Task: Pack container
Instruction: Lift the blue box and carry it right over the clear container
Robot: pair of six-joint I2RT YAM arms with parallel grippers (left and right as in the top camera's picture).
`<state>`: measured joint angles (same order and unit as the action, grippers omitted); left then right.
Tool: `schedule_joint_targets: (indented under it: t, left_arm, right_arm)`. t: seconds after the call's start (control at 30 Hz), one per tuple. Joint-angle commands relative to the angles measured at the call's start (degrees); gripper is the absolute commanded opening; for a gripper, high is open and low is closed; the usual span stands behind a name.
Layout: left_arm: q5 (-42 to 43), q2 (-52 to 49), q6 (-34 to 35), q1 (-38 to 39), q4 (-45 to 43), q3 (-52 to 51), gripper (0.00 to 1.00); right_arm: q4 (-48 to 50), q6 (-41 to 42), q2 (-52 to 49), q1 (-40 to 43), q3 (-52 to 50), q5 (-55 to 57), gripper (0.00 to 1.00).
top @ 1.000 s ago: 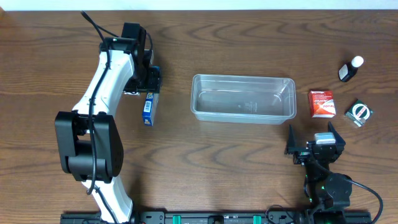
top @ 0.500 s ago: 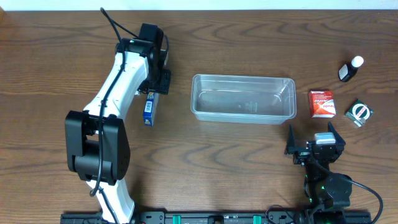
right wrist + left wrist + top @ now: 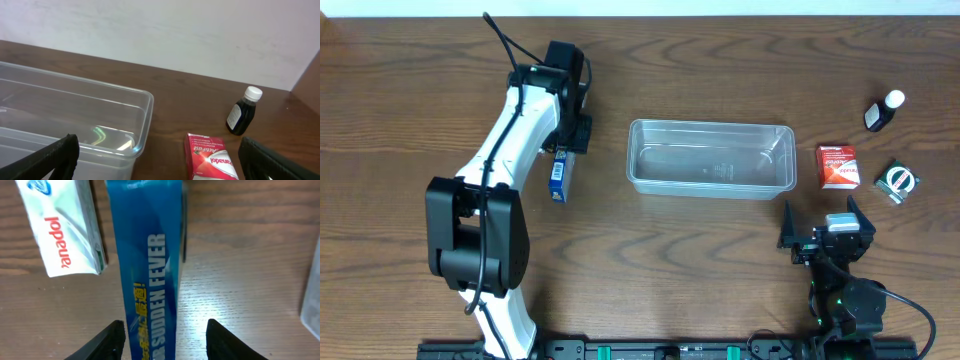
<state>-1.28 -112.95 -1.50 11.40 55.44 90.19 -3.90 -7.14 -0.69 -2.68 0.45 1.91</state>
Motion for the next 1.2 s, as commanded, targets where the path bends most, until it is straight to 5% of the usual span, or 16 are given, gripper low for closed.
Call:
schedule_joint_targets:
  t: [0.0, 0.47, 0.6, 0.9, 1.17]
  left_arm:
    - [-1.7, -0.5, 0.0, -0.1, -0.4, -1.9, 0.53]
    - [-6.3, -0.4, 0.0, -0.1, -0.3, -1.7, 0.22]
    - [-6.3, -0.3, 0.0, -0.1, -0.3, -1.7, 0.06]
    - [-6.3, 6.0, -0.7, 0.5, -0.2, 0.3, 0.06]
    - [-6.2, 18.8, -12.3, 7.5, -4.0, 1.9, 0.07]
  right_arm:
    - [-0.2, -0.2, 0.3, 0.5, -0.1, 0.0, 0.99]
    - [-0.2, -0.2, 0.3, 0.5, -0.1, 0.0, 0.99]
    - [-0.2, -0.2, 0.3, 0.5, -0.1, 0.0, 0.99]
    - [-0.2, -0.2, 0.3, 0.5, -0.1, 0.0, 0.99]
    - [-0.2, -0.2, 0.3, 0.5, -0.1, 0.0, 0.99]
